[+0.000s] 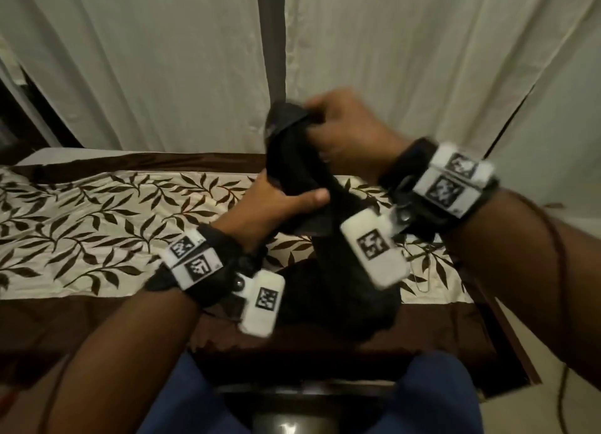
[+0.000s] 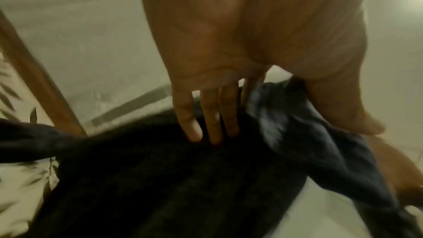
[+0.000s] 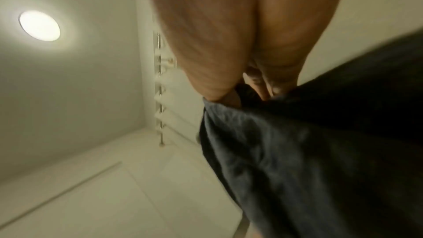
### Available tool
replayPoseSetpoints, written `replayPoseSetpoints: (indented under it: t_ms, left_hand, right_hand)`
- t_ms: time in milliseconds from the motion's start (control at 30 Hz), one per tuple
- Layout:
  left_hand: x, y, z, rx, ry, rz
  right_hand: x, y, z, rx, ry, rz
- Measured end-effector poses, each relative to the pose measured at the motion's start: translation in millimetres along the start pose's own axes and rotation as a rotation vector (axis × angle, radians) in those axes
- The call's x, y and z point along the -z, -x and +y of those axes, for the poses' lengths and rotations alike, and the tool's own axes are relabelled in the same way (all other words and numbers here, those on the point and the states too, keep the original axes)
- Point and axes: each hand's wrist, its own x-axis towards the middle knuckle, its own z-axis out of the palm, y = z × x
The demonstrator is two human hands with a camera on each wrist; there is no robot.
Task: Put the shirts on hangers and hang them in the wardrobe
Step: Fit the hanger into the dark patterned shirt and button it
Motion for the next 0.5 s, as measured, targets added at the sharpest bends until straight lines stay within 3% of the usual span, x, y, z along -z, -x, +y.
replayPoseSetpoints:
  t_ms: [67, 133, 233, 300, 333, 400, 500]
  left_hand:
    - [-13.1, -3.6, -7.6, 0.089, 0.196, 0.136]
    - [-2.8, -8.5, -13.5, 0.123, 0.246, 0.217]
    - [24.9, -10.2, -2.0, 0.135, 0.235, 0.293]
    - [42.8, -9.2, 16.7, 0.121, 0.212, 0.302]
    - [49.1, -6.9, 28.7, 0.110, 0.202, 0.275]
    - [56.0, -1.2, 51.3, 0.070, 0.129, 0.246]
    - [63.0, 6.0, 81.2, 0.005, 0.039, 0.305]
  right_hand:
    - [-17.7, 3.5, 8.3, 0.032, 0.056, -0.144]
    - [-3.3, 6.9, 18.3, -0.040, -0.178, -0.208]
    - [8.0, 27.6, 59.2, -0.102, -0.471, -0.046]
    - [0.5, 40.8, 109.2, -0.171, -0.358, 0.085]
    - [-9.9, 49.1, 137.7, -0.218, -0.296, 0.061]
    - [-40.9, 70.0, 182.8, -0.320, -0.202, -0.069]
    - [-95.2, 92.7, 206.7, -0.386, -0.191, -0.240]
